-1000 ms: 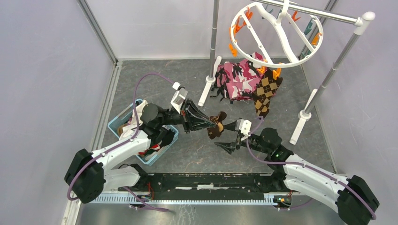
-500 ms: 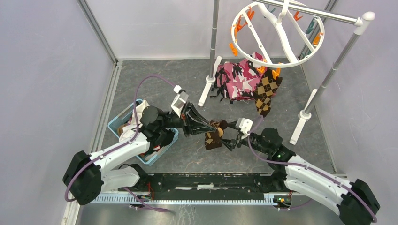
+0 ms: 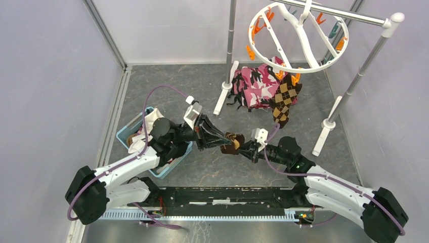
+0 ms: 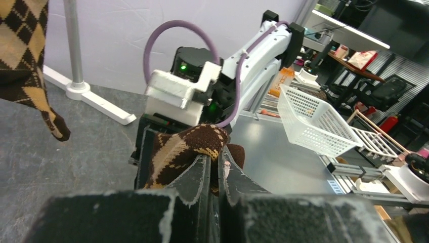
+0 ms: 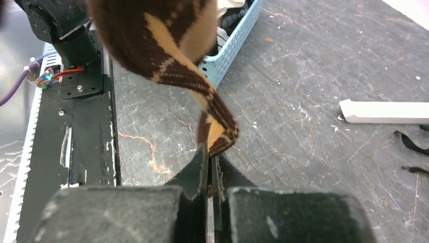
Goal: Clip the socks to the hanger
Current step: Pick up the sock from the bin.
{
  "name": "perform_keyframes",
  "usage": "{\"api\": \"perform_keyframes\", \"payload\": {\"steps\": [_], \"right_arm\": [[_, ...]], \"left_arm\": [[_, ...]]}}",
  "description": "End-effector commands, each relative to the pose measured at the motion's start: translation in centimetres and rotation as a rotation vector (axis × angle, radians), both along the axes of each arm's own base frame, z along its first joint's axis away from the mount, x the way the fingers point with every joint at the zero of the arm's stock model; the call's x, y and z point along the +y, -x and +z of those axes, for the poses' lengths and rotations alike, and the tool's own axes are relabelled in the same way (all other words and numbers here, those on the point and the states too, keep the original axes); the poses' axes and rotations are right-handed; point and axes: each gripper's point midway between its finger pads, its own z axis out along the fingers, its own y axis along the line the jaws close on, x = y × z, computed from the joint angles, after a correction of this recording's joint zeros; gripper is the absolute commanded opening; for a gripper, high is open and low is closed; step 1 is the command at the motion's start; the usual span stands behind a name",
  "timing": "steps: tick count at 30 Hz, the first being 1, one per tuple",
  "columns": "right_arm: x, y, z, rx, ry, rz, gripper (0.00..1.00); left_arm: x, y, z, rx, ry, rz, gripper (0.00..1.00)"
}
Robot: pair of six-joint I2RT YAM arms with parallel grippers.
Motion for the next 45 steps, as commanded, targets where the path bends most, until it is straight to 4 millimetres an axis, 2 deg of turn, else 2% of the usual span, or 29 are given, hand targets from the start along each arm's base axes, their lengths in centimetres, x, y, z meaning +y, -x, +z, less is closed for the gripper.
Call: {"api": "perform_keyframes", "payload": {"steps": [1,8,17,21,25,29,34,38,40,45], "right_arm": [[0.3,0.8,2.7,-0.054,-0.090,0.035,0.00],[-0.3,1.2,2.3,-0.036,-0.102,0.022,0.00],[-1.0,1.8,1.2,0.065,-0.175,-0.012,0.00],[-1.5,1.7,1.0,0.114,-0.229,-0.055,0.00],[-2.1,1.5,1.1,0.154,-0.298,-0.102,0.00],[-2.7,1.5,1.3,0.186,-0.364,-0.131,0.00],[-3.8,0.7,2.7,0.201,-0.459,-0.204,0.00],[-5.0,-0.3,4.2,0.231,-0.563,-0.287,0.00],[-5.7,-0.9,4.8,0.255,-0.610,-0.335,0.00],[-7.3,-1.9,6.2,0.332,-0.729,-0.423,0.00]], "left_arm": [[-0.1,-1.2,-0.6,-0.028,-0.006,0.081,0.05],[-0.3,-4.3,-2.7,0.016,-0.059,0.240,0.16],[-0.1,-9.2,-7.1,0.215,-0.166,0.446,0.27],[1.6,-11.9,-9.3,0.343,-0.191,0.571,0.45],[3.9,-13.2,-10.5,0.422,-0.178,0.639,0.67],[5.2,-12.6,-10.2,0.406,-0.134,0.642,0.84],[5.6,-9.5,-8.8,0.270,-0.042,0.545,0.98],[5.3,-7.4,-8.5,0.133,0.041,0.513,1.00],[4.6,-7.3,-9.0,0.040,0.030,0.542,1.00],[1.8,-5.1,-10.4,-0.376,-0.013,0.518,1.00]]}}
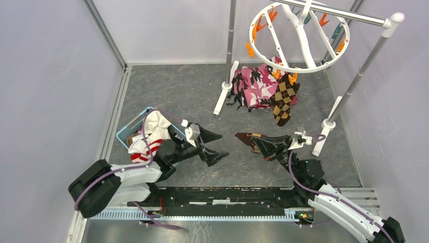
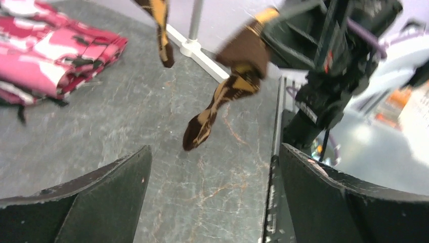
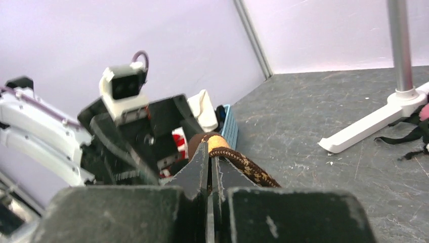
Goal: Clip the socks to the hanger
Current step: Pick up the sock from the bin.
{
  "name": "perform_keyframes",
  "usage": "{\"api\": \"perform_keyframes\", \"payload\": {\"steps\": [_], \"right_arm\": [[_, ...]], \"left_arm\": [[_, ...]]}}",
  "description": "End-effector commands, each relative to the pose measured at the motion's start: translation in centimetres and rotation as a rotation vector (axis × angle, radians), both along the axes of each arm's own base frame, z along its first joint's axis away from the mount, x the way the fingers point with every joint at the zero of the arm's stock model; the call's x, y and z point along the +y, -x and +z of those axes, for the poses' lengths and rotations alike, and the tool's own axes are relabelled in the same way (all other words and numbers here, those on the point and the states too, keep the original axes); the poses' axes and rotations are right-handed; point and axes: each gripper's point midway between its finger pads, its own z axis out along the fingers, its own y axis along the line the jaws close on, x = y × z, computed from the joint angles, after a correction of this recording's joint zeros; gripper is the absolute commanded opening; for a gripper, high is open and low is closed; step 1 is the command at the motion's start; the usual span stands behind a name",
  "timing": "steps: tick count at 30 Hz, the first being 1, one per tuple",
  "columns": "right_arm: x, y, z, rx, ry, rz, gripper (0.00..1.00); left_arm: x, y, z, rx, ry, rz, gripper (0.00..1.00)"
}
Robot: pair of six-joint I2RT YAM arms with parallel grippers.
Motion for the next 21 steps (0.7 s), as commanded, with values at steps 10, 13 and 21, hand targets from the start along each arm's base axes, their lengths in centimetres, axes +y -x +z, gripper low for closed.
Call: {"api": "perform_keyframes", "payload": {"steps": [10,13,21], "right_arm": [[-1.1,-1.1,-2.1,0.259,-0.191,-0.026,0.00],[-0.5,-0.8,-2.8,0.296,-0.190,0.010,0.00],[0.9,-0.2,-3.1,0.337,-0.173,0.099,0.00]], "left_arm": [[-2.8,-2.1,1.6,-0.852,-0.126,0.111,1.00],[-3.2,-2.5,2.7,-0.889,-0.101,0.130,1.00],[-3.8,-2.0,4.3,-0.953,-0.060,0.096,0.90]]}}
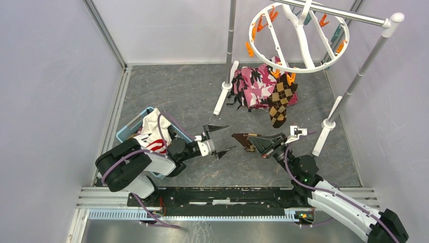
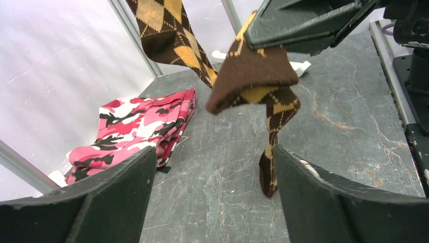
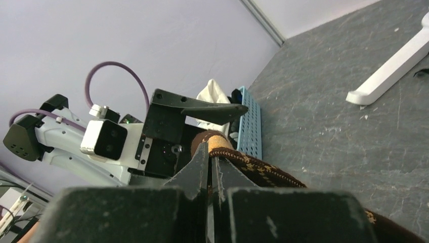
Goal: Clip the socks to the hanger
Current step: Pick up the sock from the bin.
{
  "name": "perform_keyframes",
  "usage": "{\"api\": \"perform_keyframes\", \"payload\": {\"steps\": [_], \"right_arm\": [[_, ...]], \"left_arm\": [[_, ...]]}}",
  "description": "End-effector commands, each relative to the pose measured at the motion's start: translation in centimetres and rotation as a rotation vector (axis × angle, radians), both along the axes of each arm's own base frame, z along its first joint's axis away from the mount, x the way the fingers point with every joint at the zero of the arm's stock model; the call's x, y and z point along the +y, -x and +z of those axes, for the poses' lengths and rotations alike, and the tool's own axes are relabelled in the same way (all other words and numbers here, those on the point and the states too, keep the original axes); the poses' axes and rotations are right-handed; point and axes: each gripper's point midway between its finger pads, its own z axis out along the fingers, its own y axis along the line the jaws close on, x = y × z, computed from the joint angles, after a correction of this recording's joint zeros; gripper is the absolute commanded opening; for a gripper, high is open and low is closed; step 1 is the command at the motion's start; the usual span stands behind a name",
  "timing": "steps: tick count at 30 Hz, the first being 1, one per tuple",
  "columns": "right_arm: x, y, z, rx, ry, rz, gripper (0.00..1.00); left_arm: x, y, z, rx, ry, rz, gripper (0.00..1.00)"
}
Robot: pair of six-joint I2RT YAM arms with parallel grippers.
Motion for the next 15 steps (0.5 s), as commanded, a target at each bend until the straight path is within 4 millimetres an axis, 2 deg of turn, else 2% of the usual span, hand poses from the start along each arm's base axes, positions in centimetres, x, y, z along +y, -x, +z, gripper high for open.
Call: {"api": "perform_keyframes", "payload": {"steps": [1,7,15], "right_arm": [[0.8,1.0,-1.7,0.037,-0.013,0.087,0.00],[1.5,1.3,-1.9,0.057,-0.016,0.135,0.00],[1.9,1.5,-1.4,0.046,-0.008,0.161,0.00]], "left_arm": [[-0.2,0.9,5.5,-0.214,0.122,-0.049,0.85],[-0.9,2.3,6.0,-0.201,0.134,-0.145,0.70],[-1.2,2.3,5.3,-0.175,0.113,-0.159,0.37]]}}
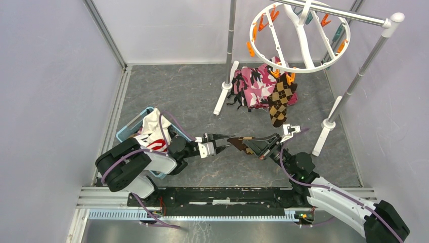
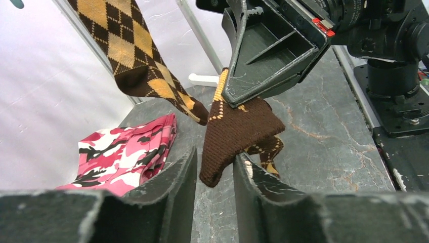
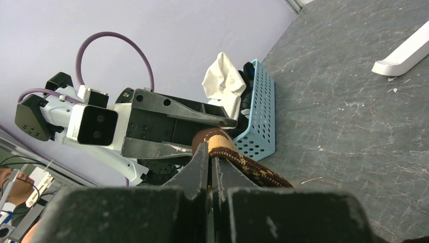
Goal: Clip the socks to the hanger
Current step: Pick up the sock from the bin.
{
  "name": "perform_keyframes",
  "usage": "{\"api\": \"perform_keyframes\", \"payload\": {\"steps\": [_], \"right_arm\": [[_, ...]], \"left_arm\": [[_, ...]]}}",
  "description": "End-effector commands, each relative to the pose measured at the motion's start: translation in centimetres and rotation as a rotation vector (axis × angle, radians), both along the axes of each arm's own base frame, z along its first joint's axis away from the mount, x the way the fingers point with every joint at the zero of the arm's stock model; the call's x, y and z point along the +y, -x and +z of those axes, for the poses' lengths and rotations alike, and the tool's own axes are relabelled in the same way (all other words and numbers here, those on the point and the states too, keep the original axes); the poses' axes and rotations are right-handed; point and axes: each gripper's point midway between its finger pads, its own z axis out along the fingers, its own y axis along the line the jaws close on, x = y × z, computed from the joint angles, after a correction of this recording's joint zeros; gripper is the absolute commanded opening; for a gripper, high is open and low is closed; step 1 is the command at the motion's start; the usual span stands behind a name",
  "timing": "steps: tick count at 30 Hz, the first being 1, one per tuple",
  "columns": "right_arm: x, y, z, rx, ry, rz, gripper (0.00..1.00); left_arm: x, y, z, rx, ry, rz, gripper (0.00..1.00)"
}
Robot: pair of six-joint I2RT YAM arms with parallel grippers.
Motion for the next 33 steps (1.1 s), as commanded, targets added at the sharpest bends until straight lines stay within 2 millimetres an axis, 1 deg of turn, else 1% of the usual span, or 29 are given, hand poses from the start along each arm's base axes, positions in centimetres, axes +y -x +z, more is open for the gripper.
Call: {"api": "perform_keyframes", "payload": {"steps": [1,3,4,5,7,9,10,11,12,13,14,15,16,17,20,22,24,26,28,29,33], "right_arm": [[0.1,0.8,0.2,-0.019,-0.028,0.039,0.00],[0.2,0.8,0.2,-0.018,-0.026,0.044,0.00],[0.2,0.8,0.2,-0.016,-0.024,0.046,0.00],[0.3,0.8,0.1,-0.015,-0.020,0.050,0.00],[0.4,0.8,-0.4,-0.004,0.001,0.048,0.00],[0.6,0.3,-0.1,-0.021,0.041,0.038,0.01],[0.7,0.2,0.1,-0.038,0.068,0.033,0.09],[0.7,0.0,0.2,-0.066,0.103,0.028,0.20],[0.7,-0.1,0.2,-0.099,0.144,0.019,0.32],[0.5,-0.3,0.2,-0.132,0.186,0.002,0.45],[0.3,-0.5,0.5,-0.168,0.219,-0.019,0.57],[0.0,-0.7,0.7,-0.204,0.260,-0.037,0.65],[-0.4,-1.0,0.8,-0.231,0.295,-0.062,0.70],[-0.7,-1.2,1.0,-0.267,0.334,-0.085,0.74],[-1.7,-1.4,1.9,-0.374,0.436,-0.128,0.81],[-1.5,-0.9,2.6,-0.467,0.484,-0.107,0.82],[-1.2,-0.4,2.8,-0.558,0.531,-0.074,0.82],[-0.5,0.4,2.7,-0.665,0.564,-0.018,0.85],[0.0,1.1,2.5,-0.760,0.594,0.024,0.91],[0.1,1.2,2.2,-0.798,0.621,0.030,0.93],[-0.2,0.2,2.1,-0.845,0.719,-0.012,0.94]], "left_arm": [[0.0,0.4,3.9,-0.100,0.111,-0.021,0.33],[-0.1,0.4,3.9,-0.086,0.110,-0.027,0.21],[-0.1,0.4,4.0,-0.079,0.110,-0.030,0.08],[-0.2,0.5,3.9,-0.065,0.103,-0.039,0.03],[-0.3,0.7,4.0,-0.035,0.100,-0.055,0.02],[-0.3,0.7,4.0,0.023,0.093,-0.067,0.02],[-0.2,0.6,3.9,0.066,0.084,-0.065,0.02],[-0.1,0.4,3.7,0.127,0.075,-0.062,0.02],[0.1,0.0,3.5,0.194,0.066,-0.056,0.02],[0.3,-0.3,3.2,0.261,0.053,-0.050,0.02],[0.6,-0.6,2.9,0.348,0.045,-0.048,0.02],[0.8,-0.9,2.6,0.421,0.034,-0.038,0.02],[1.1,-1.1,1.7,0.508,0.006,-0.031,0.02],[1.4,-1.2,1.4,0.565,-0.006,-0.031,0.02],[2.0,-1.3,0.5,0.745,-0.048,-0.037,0.02],[2.0,-1.2,-0.2,0.865,-0.089,-0.047,0.02],[1.6,-0.9,-0.5,0.968,-0.133,-0.072,0.02],[1.1,0.3,0.1,1.014,-0.179,-0.165,0.02],[0.8,0.8,0.2,1.063,-0.202,-0.204,0.02],[0.6,0.8,0.5,1.072,-0.212,-0.219,0.02],[0.6,0.6,0.7,1.114,-0.247,-0.195,0.02]]}}
